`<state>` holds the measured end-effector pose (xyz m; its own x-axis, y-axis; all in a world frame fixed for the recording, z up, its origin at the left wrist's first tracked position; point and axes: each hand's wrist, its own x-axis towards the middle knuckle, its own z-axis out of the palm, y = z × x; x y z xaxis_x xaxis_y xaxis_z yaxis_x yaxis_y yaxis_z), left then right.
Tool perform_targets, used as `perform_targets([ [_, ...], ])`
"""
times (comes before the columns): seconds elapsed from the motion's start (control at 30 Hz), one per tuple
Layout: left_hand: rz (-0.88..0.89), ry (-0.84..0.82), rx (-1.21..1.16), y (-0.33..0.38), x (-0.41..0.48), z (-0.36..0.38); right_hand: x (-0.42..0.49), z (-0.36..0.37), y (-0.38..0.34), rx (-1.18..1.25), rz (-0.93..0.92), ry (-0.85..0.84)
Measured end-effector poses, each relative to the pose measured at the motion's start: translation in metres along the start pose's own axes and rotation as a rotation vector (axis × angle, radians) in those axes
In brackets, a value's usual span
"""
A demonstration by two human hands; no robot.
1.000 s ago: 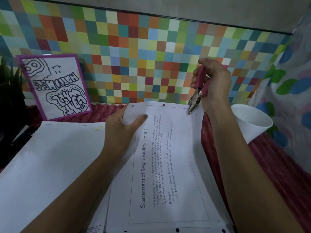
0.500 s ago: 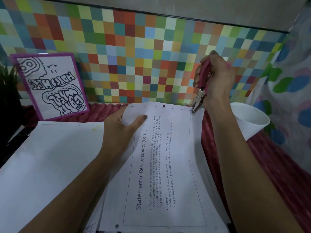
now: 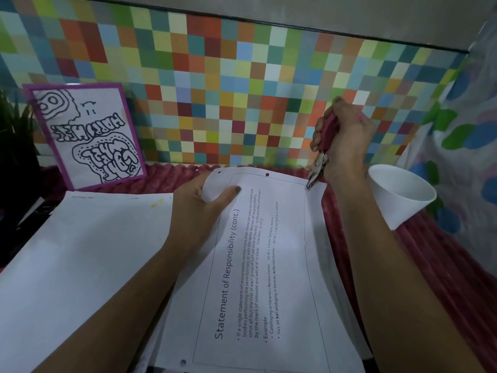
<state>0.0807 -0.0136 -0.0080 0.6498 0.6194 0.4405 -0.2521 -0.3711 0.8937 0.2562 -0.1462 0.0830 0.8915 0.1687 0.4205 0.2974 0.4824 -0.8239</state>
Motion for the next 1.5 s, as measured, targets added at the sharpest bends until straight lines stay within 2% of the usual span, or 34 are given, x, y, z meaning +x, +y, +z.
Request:
perform_targets([
  [0.2, -0.04, 0.041, -0.012, 0.0, 0.001, 0.001, 0.006, -0.009, -0.005, 0.16, 0.105, -0.227],
  [0.33, -0.056, 0.08, 0.059, -0.002, 0.002, 0.0, 0.007, -0.012, -0.01, 0.173, 0.125, -0.374],
  [0.47, -0.111, 0.095, 0.034, -0.005, 0.004, -0.001, 0.008, -0.015, -0.015, 0.196, 0.158, -0.433],
  [0.53, -0.094, 0.093, 0.047, -0.004, 0.003, 0.0, 0.008, -0.015, -0.017, 0.188, 0.168, -0.374],
  [0.6, -0.069, 0.086, 0.062, -0.002, 0.003, 0.001, 0.01, -0.012, -0.016, 0.143, 0.184, -0.207],
  [0.7, -0.022, 0.071, 0.105, 0.002, 0.0, 0.004, 0.019, -0.001, -0.011, -0.131, 0.224, 0.076],
  [0.77, 0.014, 0.067, 0.129, 0.005, -0.002, 0.007, 0.018, 0.007, -0.006, -0.272, 0.206, 0.126],
  [0.83, 0.051, 0.073, 0.15, 0.007, -0.003, 0.008, 0.008, 0.013, -0.004, -0.325, 0.13, 0.06],
  [0.9, 0.062, 0.084, 0.179, 0.007, -0.004, 0.008, -0.001, 0.016, -0.009, -0.348, 0.085, -0.077],
  [1.0, 0.054, 0.084, 0.221, 0.002, -0.002, 0.007, -0.003, 0.013, -0.023, -0.271, 0.119, -0.317],
  [1.1, 0.008, 0.086, 0.207, -0.003, 0.0, 0.004, 0.0, 0.005, -0.036, -0.125, 0.192, -0.418],
  [1.17, -0.008, 0.095, 0.178, -0.003, 0.001, 0.003, 0.002, 0.001, -0.041, 0.002, 0.217, -0.34],
  [1.23, -0.029, 0.091, 0.128, -0.001, 0.001, 0.003, 0.008, -0.003, -0.038, 0.107, 0.266, -0.122],
  [1.33, -0.025, 0.07, 0.078, 0.002, 0.001, 0.004, 0.016, -0.006, -0.028, 0.075, 0.347, 0.135],
  [1.4, -0.001, 0.056, 0.071, 0.005, 0.0, 0.006, 0.018, -0.007, -0.023, 0.015, 0.348, 0.186],
  [1.5, 0.008, 0.023, 0.047, 0.009, -0.003, 0.009, 0.015, -0.005, -0.019, -0.078, 0.298, 0.076],
])
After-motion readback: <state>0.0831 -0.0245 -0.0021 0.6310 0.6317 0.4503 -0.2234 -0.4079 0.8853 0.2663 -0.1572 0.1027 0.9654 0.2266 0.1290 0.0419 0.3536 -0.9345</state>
